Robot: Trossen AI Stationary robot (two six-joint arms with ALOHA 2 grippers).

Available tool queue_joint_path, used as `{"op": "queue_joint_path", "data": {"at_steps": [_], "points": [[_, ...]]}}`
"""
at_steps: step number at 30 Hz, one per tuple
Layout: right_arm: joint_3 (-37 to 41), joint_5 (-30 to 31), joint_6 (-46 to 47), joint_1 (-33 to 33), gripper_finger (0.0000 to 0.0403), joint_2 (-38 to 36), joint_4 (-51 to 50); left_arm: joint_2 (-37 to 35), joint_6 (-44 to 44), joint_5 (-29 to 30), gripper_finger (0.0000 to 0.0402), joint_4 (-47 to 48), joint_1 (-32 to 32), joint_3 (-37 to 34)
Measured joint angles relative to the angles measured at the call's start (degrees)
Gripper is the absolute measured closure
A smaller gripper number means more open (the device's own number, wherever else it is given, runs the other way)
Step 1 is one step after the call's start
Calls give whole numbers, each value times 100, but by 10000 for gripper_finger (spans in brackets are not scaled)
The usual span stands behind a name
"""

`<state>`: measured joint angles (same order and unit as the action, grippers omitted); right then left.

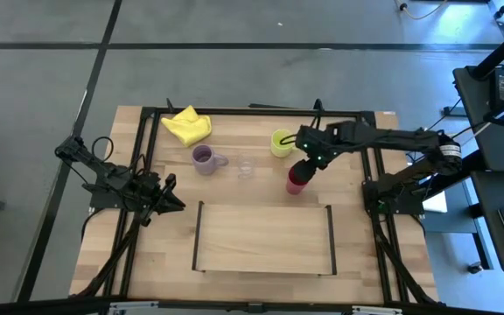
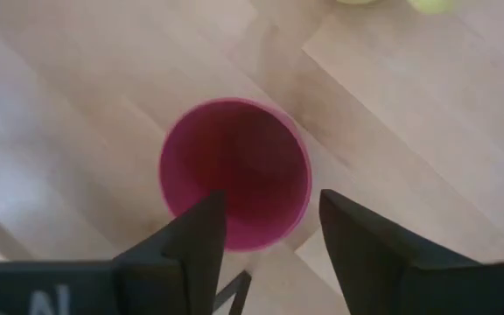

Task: Stack small to large cups/mugs on shelf
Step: Put the pink cup on the shelf

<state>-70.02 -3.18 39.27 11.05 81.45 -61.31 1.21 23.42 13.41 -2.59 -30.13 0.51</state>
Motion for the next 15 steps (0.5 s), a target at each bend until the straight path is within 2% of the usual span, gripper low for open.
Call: {"op": "queue_joint_path", "data": {"at_steps": [15], "points": [[675, 338, -78, 0, 220, 0, 564, 1, 0, -1, 354, 2, -1, 1]]}}
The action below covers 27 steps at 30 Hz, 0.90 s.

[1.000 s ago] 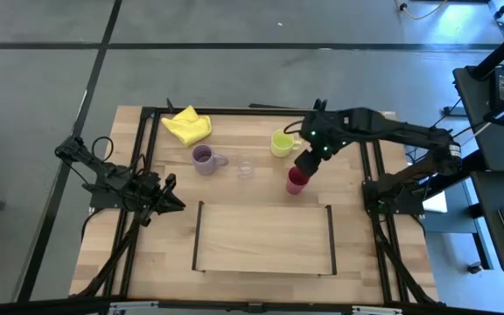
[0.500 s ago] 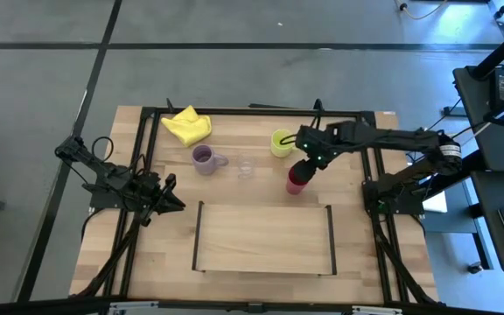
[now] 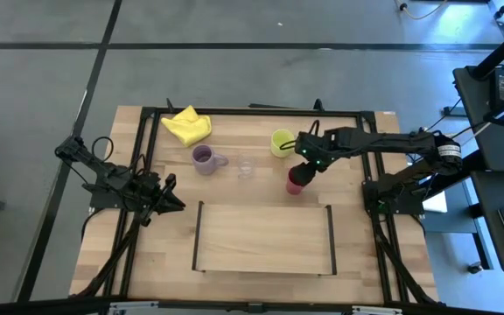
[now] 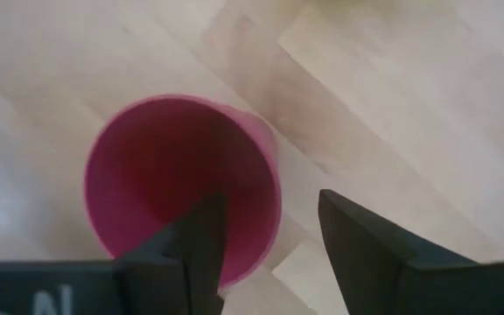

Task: Stack small to large cups/mugs on shelf
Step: Put the pink cup on the shelf

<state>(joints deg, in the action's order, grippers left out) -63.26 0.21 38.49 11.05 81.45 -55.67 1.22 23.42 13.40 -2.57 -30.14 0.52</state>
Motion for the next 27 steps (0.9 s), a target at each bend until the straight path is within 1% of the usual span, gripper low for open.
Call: {"op": "queue_joint_path", "data": {"at_steps": [6, 18, 20, 23, 27], "points": [[0, 31, -121, 0, 221, 0, 76, 1, 0, 1, 354, 0, -1, -1], [0, 33, -236, 0, 221, 357, 67, 0, 1, 0, 354, 0, 0, -1], [0, 120, -272, 0, 226, 363, 65, -1, 1, 1, 354, -2, 0, 0], [-10, 166, -274, 2, 246, 363, 58, -1, 1, 1, 354, -2, 1, -1], [-76, 262, -271, 2, 301, 363, 89, 0, 1, 0, 354, 0, 0, 0]]}}
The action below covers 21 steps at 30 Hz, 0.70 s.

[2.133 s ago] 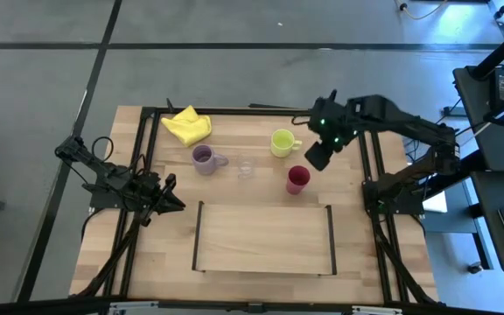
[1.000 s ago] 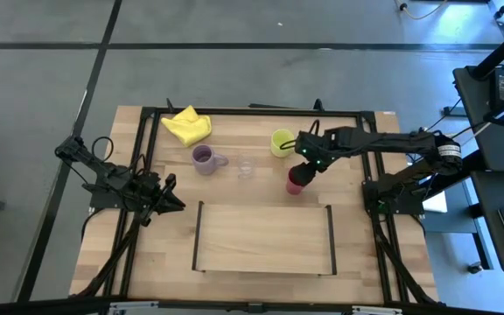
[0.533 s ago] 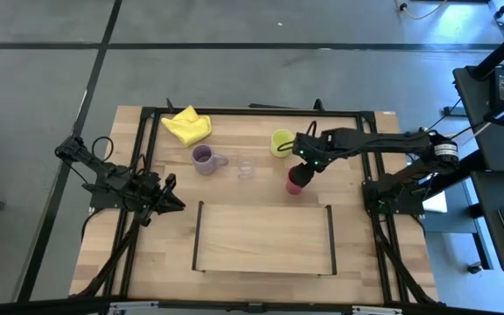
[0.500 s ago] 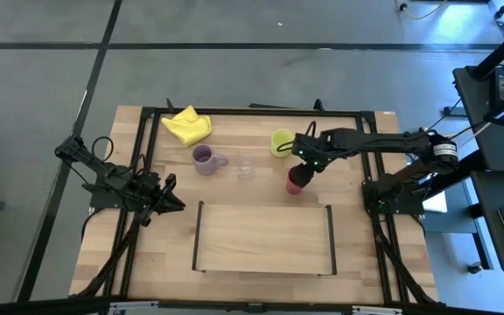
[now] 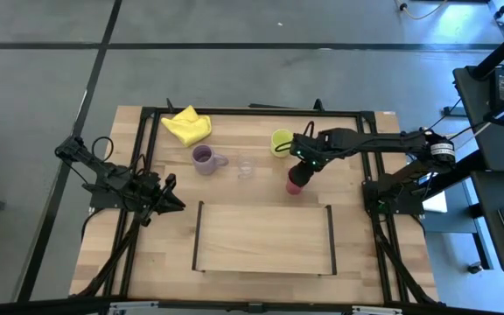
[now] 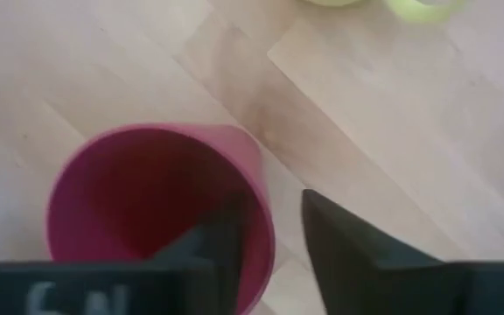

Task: Stack small to large cups/mugs on shelf
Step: Put the pink cup on the shelf

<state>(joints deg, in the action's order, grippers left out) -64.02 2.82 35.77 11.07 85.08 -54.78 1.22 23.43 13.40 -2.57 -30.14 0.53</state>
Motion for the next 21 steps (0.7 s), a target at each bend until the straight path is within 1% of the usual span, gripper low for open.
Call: {"op": "queue_joint_path", "data": {"at_steps": [5, 6, 8, 11, 13, 16, 19, 21], "points": [[-58, 21, -25, -2, 382, 0, 5, 1, -1, 1, 354, 0, 1, 1], [-58, 22, -27, -1, 390, 0, 8, 1, 1, -1, 354, -2, -1, -1], [-58, 25, -29, 0, 391, 0, -12, 0, -1, 1, 354, -2, 0, 0], [-58, 24, -27, -1, 381, 0, -12, 1, 0, 1, 354, -1, 1, 0], [-58, 11, -30, -1, 385, 0, -14, 0, 0, 0, 354, 0, 0, 0], [-84, -161, -138, -1, 395, -2, -58, -1, 0, 1, 354, 0, 0, 0], [-299, -174, -230, -2, 392, -4, -244, 0, 0, 1, 354, 0, 1, -1], [-555, -97, -425, -2, 394, -4, -542, 1, -1, 1, 354, -2, 1, -1]]}}
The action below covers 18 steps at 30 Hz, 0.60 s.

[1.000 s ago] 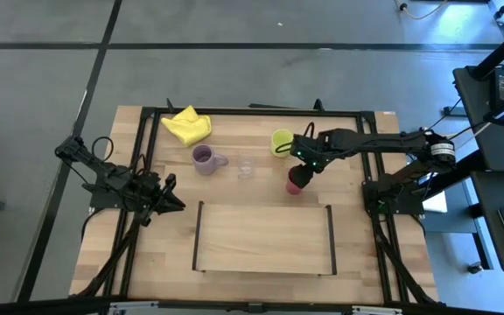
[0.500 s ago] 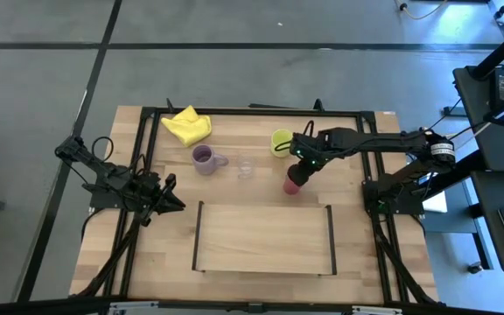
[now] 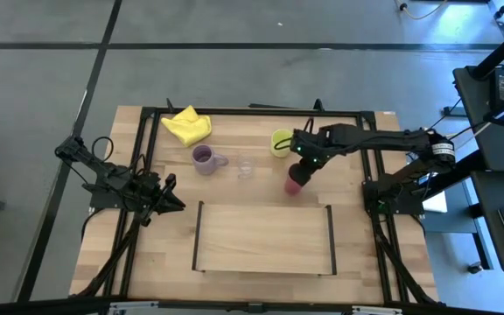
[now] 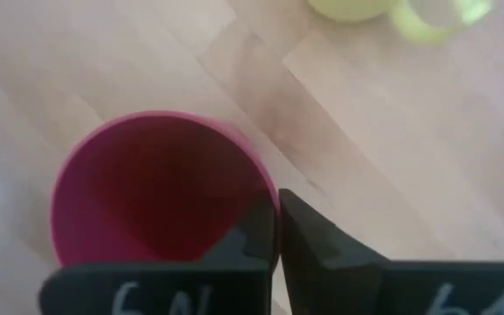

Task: Stack small to large cups/mugs on shelf
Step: Put the pink cup on the shelf

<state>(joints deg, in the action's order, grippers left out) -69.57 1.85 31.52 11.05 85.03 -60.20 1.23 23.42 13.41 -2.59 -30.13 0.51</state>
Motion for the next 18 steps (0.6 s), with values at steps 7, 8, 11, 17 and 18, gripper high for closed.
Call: {"op": "queue_joint_path", "data": {"at_steps": [7, 8, 11, 17, 18], "points": [[-1251, 606, -543, 4, 396, -2, -1348, -2, 0, 0, 354, 1, 0, 1], [-1450, 607, -573, 11, 396, -2, -1512, -2, 2, -2, 354, 2, 0, 0], [-2056, 575, -582, 11, 396, -4, -2008, 0, 1, -1, 354, 2, 0, 1], [-3009, 59, -473, -26, 396, -8, -3022, 0, 0, 0, 354, 2, 0, 1], [-3081, -44, -481, -76, 396, -16, -3013, -2, 0, -1, 354, 2, 0, 0]]}}
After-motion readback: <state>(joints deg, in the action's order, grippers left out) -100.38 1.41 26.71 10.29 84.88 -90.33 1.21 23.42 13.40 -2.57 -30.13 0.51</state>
